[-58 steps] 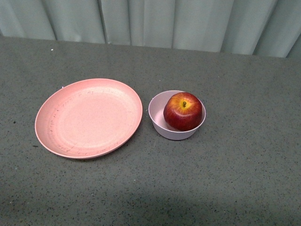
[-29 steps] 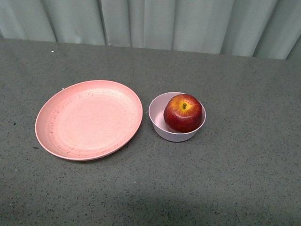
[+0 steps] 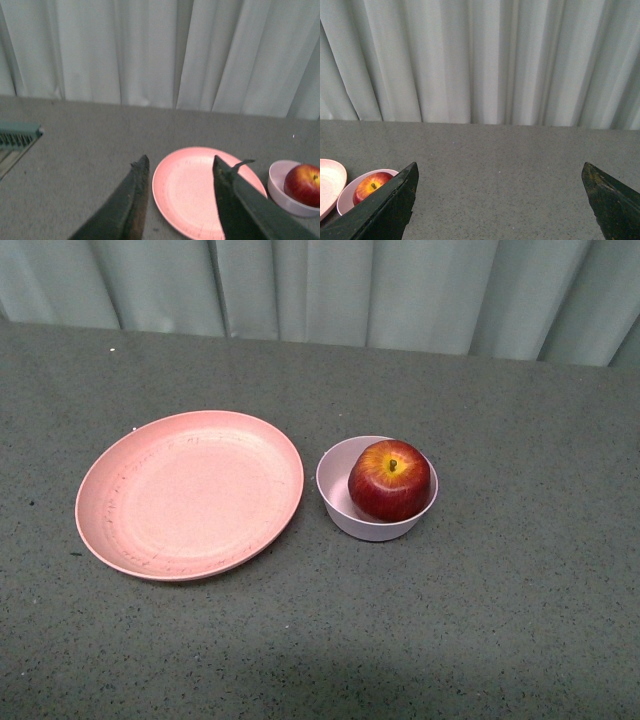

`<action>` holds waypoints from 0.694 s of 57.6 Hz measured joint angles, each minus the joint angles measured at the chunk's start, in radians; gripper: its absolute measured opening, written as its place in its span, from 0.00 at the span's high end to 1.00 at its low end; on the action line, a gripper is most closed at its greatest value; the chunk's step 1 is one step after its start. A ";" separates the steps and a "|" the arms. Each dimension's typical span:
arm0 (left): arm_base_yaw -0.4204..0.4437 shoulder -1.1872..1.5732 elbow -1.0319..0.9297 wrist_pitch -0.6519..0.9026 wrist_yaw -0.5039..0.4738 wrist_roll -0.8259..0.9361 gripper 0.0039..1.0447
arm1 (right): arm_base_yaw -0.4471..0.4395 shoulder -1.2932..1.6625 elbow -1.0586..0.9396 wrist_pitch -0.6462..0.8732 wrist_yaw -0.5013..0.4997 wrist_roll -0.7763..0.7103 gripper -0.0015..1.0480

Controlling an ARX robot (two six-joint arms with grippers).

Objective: Move apple from plate to bowl

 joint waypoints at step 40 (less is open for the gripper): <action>0.000 -0.002 0.000 -0.002 0.000 0.000 0.04 | 0.000 0.000 0.000 0.000 0.000 0.000 0.09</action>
